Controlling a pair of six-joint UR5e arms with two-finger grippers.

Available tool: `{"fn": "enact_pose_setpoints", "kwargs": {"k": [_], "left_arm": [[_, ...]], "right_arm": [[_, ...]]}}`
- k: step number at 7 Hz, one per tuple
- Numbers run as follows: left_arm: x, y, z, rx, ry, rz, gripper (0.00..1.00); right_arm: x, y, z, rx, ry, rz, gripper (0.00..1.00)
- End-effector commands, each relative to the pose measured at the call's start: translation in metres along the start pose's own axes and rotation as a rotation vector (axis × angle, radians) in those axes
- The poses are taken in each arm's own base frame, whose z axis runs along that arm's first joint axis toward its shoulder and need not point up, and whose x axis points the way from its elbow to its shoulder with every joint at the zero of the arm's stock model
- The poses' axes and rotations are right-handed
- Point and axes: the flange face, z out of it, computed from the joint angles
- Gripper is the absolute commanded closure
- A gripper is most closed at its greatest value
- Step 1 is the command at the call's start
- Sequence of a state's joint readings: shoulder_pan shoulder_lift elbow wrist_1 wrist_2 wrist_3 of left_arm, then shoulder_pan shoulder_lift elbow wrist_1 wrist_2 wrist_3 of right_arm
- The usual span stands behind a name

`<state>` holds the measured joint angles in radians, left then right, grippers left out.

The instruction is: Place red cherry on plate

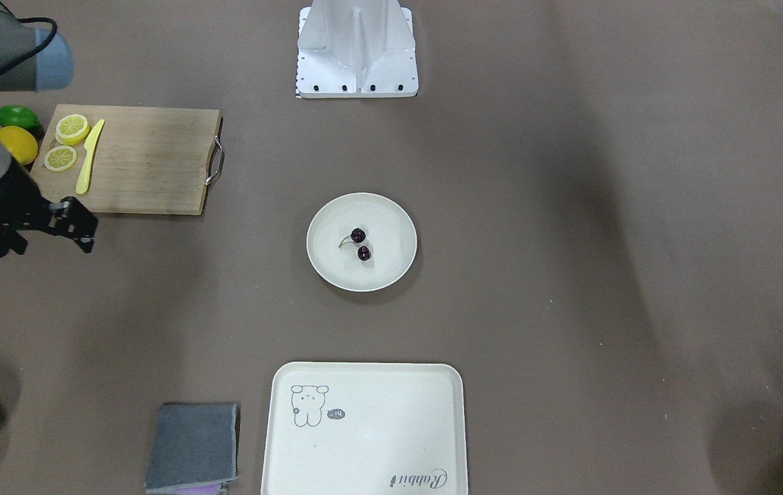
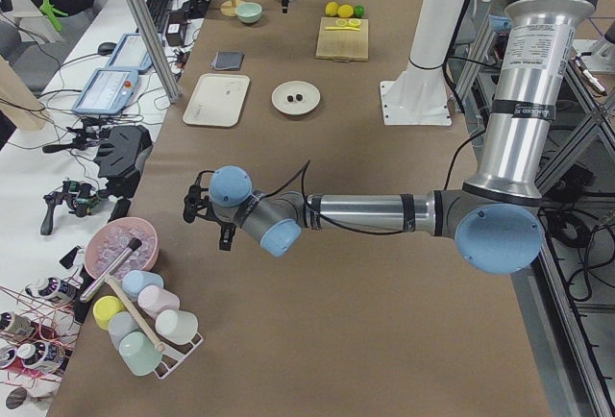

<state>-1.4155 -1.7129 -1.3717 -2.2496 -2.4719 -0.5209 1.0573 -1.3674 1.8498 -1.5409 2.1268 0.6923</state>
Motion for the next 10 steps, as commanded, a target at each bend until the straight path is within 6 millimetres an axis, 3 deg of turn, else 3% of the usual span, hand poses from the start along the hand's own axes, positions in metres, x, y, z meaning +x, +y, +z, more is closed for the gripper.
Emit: {"fn": "enact_pose_setpoints", "kwargs": {"k": [1,3,5,6,7,8,10], "left_arm": [[-0.032,-0.007,-0.021,0.001,-0.106,0.054,0.02],[-0.027,-0.015,-0.048,-0.024,-0.204,0.095,0.02],[-0.033,-0.015,-0.083,-0.071,-0.234,0.097,0.02],[-0.025,-0.015,-0.092,-0.086,-0.235,0.1,0.02],[-0.021,-0.003,-0.097,-0.091,-0.234,0.093,0.02],[-0.031,0.023,-0.092,-0.112,-0.228,0.068,0.02],[-0.028,0.024,-0.094,-0.108,-0.226,0.071,0.02]], "right_arm": [[0.142,0.02,-0.009,-0.026,0.079,-0.065,0.0],[0.231,0.032,-0.039,-0.097,0.138,-0.11,0.0],[0.324,0.073,-0.046,-0.12,0.098,-0.067,0.0],[0.367,0.09,-0.044,-0.129,0.049,-0.047,0.0],[0.391,0.1,-0.044,-0.127,0.03,-0.006,0.0],[0.4,0.116,-0.034,-0.15,0.031,0.022,0.0],[0.406,0.128,-0.028,-0.165,0.028,0.041,0.0]]}}
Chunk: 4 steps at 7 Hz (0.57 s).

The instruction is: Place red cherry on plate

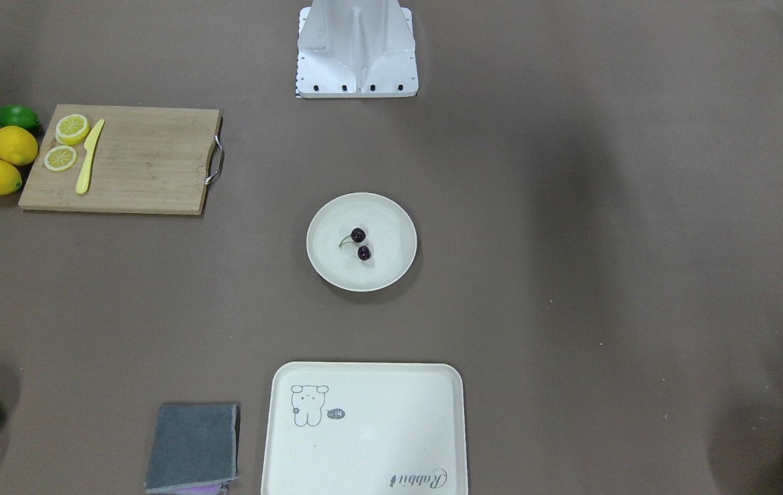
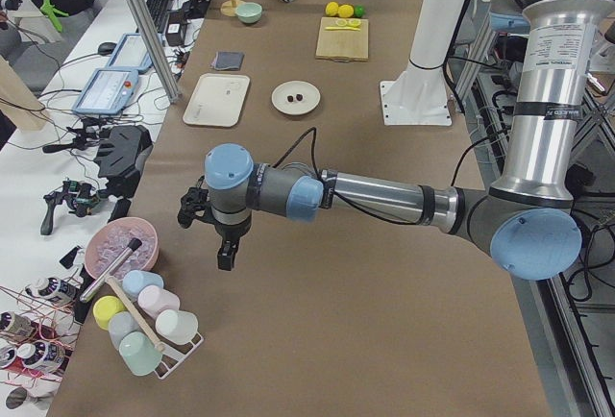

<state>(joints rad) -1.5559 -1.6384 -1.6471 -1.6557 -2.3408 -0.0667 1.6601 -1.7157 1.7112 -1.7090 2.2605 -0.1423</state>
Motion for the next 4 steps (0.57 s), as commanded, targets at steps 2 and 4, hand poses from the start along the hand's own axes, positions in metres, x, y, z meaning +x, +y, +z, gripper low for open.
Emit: {"fn": "enact_pose_setpoints", "kwargs": {"k": [2,4], "left_arm": [[-0.006,0.017,0.009,-0.02,0.003,-0.013,0.02],[-0.006,0.017,0.009,-0.02,0.003,-0.013,0.02]], "right_arm": [[0.012,0.015,0.002,0.001,-0.008,0.03,0.0],[0.007,0.005,-0.008,0.022,-0.008,0.026,0.0]]}}
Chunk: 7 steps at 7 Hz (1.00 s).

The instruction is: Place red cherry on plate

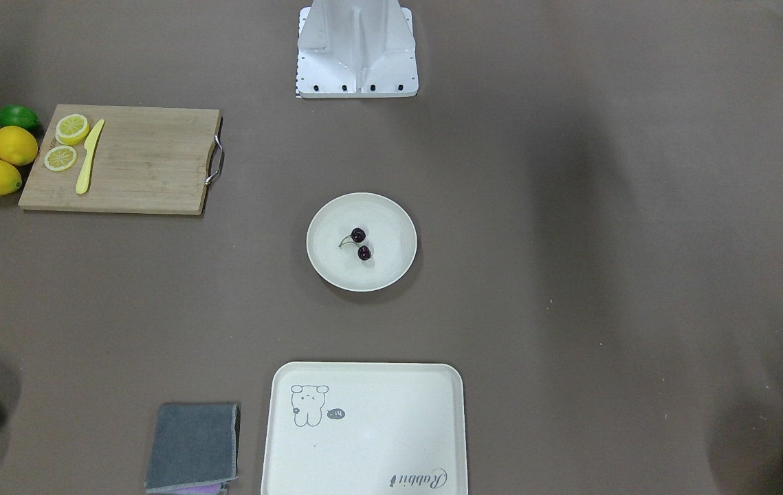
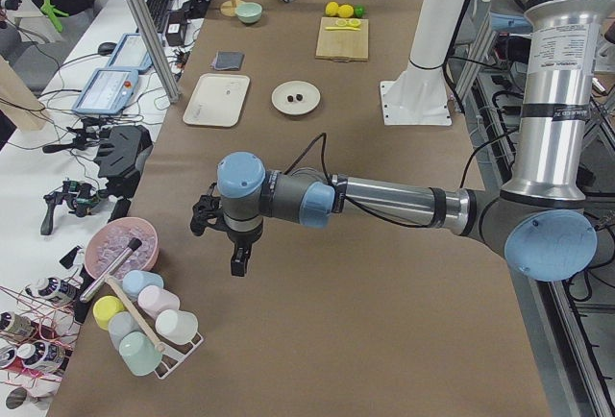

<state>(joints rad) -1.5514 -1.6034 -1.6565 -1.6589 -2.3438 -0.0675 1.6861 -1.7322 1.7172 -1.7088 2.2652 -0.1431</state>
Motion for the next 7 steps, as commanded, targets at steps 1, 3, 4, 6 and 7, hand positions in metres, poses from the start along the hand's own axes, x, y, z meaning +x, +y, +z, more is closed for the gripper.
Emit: {"fn": "enact_pose_setpoints", "kwargs": {"k": [1,3,4,6,7], "left_arm": [[0.001,-0.003,0.001,0.001,-0.006,0.004,0.02],[0.001,-0.004,0.001,0.001,-0.006,0.005,0.02],[0.0,-0.004,0.001,0.001,-0.006,0.003,0.02],[0.0,-0.005,0.001,0.001,-0.007,0.005,0.02],[0.0,-0.005,0.001,0.001,-0.007,0.006,0.02]], "right_arm": [[-0.009,-0.017,-0.015,0.029,0.002,-0.01,0.0],[-0.014,-0.04,-0.025,0.044,0.006,0.007,0.0],[-0.01,-0.04,-0.019,0.036,0.002,0.012,0.0],[-0.01,-0.04,-0.02,0.037,0.001,0.013,0.0],[-0.01,-0.04,-0.019,0.036,0.002,0.014,0.0]]}}
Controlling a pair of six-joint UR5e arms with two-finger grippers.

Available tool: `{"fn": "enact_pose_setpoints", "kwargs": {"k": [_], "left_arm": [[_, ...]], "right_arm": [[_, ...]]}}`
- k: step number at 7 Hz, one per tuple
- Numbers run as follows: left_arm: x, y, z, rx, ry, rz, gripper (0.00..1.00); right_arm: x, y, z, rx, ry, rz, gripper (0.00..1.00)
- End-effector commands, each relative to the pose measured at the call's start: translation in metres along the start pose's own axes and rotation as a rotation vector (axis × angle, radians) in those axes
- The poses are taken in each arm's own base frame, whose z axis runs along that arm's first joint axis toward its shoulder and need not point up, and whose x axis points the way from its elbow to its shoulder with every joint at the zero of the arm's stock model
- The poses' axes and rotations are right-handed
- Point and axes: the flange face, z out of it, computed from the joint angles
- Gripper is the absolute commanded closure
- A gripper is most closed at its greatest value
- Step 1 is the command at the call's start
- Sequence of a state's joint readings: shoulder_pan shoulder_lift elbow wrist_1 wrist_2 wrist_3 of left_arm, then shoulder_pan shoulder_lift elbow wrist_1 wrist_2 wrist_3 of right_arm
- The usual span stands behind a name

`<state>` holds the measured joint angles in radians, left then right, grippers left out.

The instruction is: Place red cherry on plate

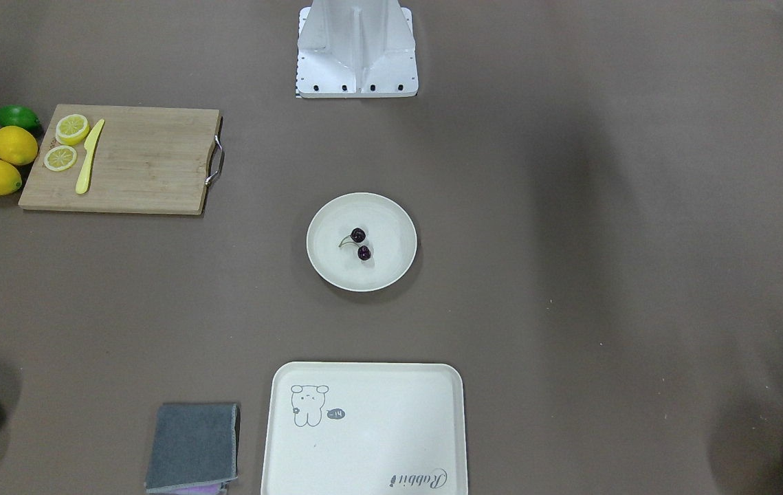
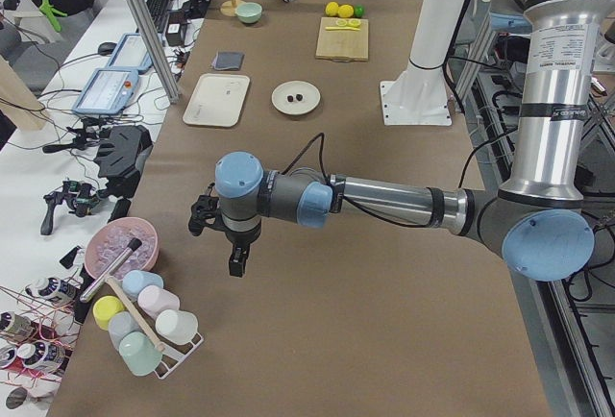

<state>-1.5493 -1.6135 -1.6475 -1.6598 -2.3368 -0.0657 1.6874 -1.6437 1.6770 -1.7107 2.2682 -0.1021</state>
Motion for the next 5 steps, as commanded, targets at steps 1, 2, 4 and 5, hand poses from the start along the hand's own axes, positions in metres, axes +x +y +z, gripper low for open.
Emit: {"fn": "enact_pose_setpoints", "kwargs": {"k": [1,2,4,5], "left_arm": [[0.0,-0.0001,-0.0001,0.0,-0.001,0.001,0.02],[-0.001,0.0001,0.001,-0.002,-0.001,-0.001,0.02],[-0.0034,0.0033,0.0033,-0.006,-0.001,-0.003,0.02],[-0.0044,0.0055,0.0041,-0.009,-0.001,-0.004,0.02]], "right_arm": [[0.0003,-0.0003,0.0004,-0.001,-0.001,0.001,0.0],[-0.0004,-0.0005,0.0003,0.001,-0.007,0.0,0.0],[-0.0004,-0.0005,0.0003,0.001,-0.007,-0.001,0.0],[-0.0004,-0.0005,0.0003,0.001,-0.007,-0.001,0.0]]}}
